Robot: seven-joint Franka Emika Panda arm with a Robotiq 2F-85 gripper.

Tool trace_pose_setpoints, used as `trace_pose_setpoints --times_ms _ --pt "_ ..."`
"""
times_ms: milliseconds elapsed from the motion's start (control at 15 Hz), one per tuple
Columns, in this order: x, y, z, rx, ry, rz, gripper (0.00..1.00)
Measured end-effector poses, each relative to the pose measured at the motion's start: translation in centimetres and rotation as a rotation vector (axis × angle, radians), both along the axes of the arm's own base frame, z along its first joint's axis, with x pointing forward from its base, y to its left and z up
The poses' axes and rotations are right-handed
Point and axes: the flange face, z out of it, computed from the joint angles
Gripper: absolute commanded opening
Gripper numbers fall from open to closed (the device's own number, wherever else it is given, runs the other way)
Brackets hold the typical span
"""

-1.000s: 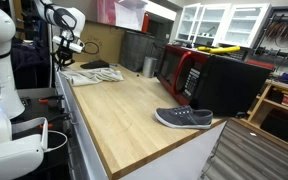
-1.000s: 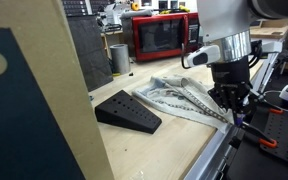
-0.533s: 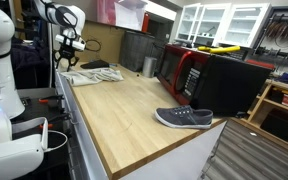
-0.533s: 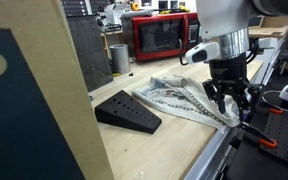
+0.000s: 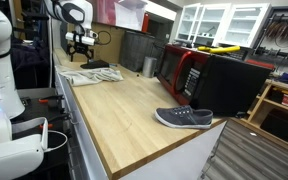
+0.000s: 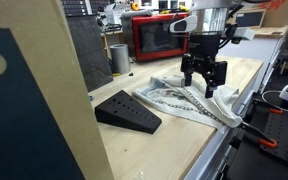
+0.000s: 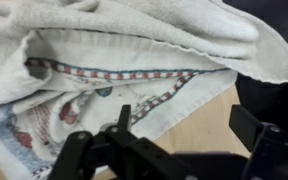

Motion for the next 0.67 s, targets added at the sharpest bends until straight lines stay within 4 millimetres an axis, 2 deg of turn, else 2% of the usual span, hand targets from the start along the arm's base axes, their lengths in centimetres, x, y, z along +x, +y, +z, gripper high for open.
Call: trace_pose_setpoints --times_ms 200,667 --pt "2.0 -1.6 0.3 0.042 -0.062 -0.115 1.0" --pt "4.5 -3.6 -1.4 0.089 -0.145 -0.316 1.0"
